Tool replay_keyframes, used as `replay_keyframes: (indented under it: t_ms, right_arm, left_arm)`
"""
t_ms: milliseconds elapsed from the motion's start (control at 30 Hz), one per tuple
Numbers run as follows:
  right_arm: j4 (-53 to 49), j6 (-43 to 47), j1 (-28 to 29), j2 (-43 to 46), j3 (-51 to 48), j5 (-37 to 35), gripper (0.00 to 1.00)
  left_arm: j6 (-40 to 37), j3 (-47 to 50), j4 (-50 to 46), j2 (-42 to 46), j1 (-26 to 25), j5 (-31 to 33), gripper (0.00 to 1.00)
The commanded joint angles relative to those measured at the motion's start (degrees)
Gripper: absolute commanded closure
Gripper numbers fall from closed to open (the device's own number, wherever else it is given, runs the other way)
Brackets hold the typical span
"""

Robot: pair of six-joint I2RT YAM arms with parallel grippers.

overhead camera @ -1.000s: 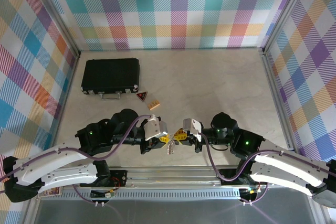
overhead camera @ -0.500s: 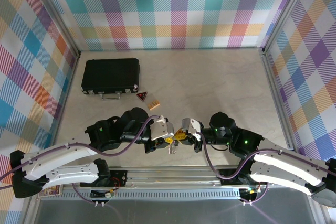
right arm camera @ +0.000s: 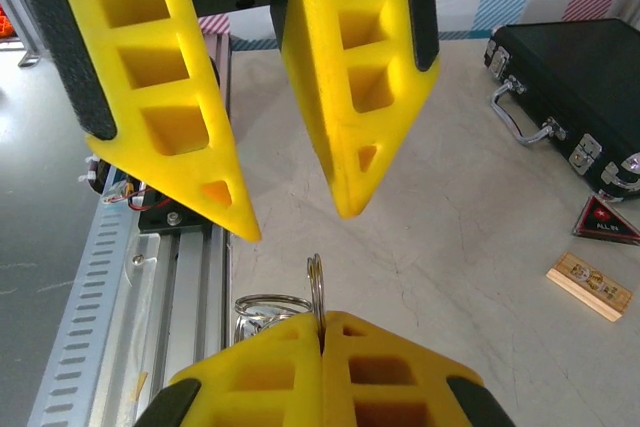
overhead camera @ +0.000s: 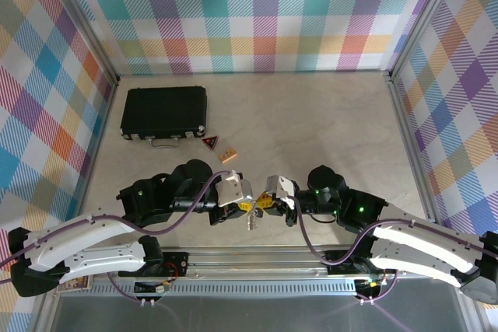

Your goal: Put the keys on the keyring

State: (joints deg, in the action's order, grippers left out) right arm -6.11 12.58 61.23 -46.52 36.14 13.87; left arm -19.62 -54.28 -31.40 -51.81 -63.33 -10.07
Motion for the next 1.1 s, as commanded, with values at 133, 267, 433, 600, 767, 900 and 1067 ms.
replay_keyframes:
  t_ms: [133, 267, 433, 600, 767, 900, 1067]
  right_arm:
    - [2.3, 0.4, 0.4, -0.1, 2.3, 1.6, 1.00]
    - [2.4, 0.3, 0.4, 0.0, 2.4, 1.9, 1.00]
    - [2.6, 0.3, 0.4, 0.0, 2.3, 2.2, 1.00]
    - [2.8, 0.1, 0.4, -0.5, 2.4, 2.8, 1.00]
    - [3.5, -0.4, 0.4, -0.4, 2.2, 4.0, 1.00]
    - [3.5, -0.4, 0.4, -0.4, 2.2, 3.7, 1.00]
    - [3.5, -0.4, 0.4, 0.3, 2.0, 3.6, 1.00]
  left_arm:
    - [-0.9, -1.7, 0.7, -2.1, 0.0, -0.5, 0.71]
    - [-0.9, -1.8, 1.1, -2.5, 0.0, -0.7, 0.71]
    - [-0.5, -1.6, 2.3, -2.9, 0.0, -1.6, 0.87]
    - [-0.1, -0.9, 3.8, -2.7, 0.0, -2.3, 0.90]
    - [0.8, 0.2, 5.8, -2.5, 0.0, -3.1, 0.83]
    - [0.9, 0.7, 7.1, -2.0, 0.0, -4.8, 0.97]
    - [0.9, 0.6, 5.7, -1.9, 0.0, -5.1, 1.00]
